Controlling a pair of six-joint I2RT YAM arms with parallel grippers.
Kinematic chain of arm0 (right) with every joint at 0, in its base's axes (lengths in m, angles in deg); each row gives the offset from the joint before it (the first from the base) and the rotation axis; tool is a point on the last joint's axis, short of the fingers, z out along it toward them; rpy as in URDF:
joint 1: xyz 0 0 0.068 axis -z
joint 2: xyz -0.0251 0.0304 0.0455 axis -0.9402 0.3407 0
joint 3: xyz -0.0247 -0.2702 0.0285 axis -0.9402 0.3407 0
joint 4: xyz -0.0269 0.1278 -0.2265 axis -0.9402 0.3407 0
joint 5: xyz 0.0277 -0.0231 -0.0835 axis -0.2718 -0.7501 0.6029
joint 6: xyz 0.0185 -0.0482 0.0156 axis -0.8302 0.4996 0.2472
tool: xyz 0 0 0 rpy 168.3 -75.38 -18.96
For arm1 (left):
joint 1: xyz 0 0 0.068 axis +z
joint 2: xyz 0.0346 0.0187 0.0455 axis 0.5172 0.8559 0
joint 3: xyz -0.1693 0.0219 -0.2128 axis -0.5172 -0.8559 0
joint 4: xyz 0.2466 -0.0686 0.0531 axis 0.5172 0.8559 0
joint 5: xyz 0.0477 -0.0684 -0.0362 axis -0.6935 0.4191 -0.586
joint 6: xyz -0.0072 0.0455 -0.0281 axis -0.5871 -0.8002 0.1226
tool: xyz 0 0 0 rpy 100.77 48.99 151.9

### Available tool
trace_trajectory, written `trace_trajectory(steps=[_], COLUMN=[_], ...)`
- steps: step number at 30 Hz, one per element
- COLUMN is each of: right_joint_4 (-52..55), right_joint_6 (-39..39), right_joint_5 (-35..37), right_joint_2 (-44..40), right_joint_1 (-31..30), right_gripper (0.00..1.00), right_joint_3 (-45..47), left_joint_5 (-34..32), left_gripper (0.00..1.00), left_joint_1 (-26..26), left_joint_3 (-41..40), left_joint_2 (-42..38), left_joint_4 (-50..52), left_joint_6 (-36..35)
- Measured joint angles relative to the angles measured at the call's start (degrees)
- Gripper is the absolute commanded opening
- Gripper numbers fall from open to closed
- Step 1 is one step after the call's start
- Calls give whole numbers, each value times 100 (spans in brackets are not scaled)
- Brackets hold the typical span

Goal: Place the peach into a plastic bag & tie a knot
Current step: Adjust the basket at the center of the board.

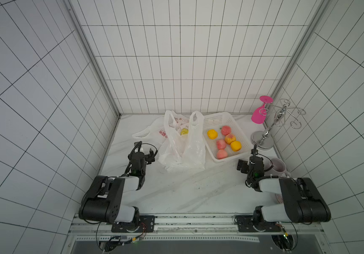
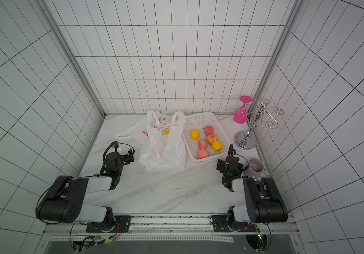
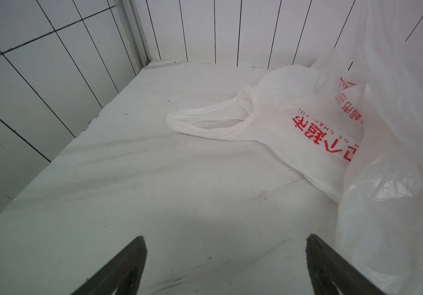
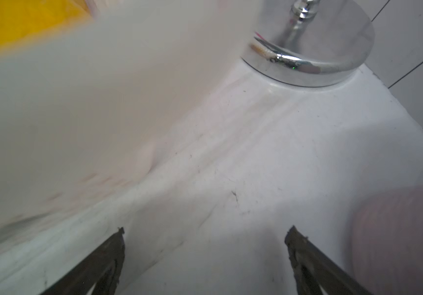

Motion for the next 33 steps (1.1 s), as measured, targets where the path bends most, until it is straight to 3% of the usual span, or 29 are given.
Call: trace_trajectory(steps=[7, 22, 25, 28, 33], right_joint_4=[-608, -901, -229, 826, 2824], right_joint_6=[212, 332, 282, 11, -903], right_joint_5=[-330, -431, -144, 168, 577], right_joint_2=[546, 592, 151, -562, -1690], right_joint_1=[105, 157, 107, 39, -299], right_gripper=[99, 99, 99, 99, 99], right_joint_3=[-308, -470, -621, -1021, -1998], left_joint_5=[-203, -260, -433, -1036, -1757], left_gripper=[98, 97, 98, 98, 98], left_joint_1=[-39, -33, -96, -490, -1121], left_joint_3=[197, 267, 264, 286, 802], left_joint_2=[557, 610, 599, 367, -555], left_joint_4=[-732, -1241, -1333, -1161, -20], left_joint_6=[-275, -452, -540, -684, -610])
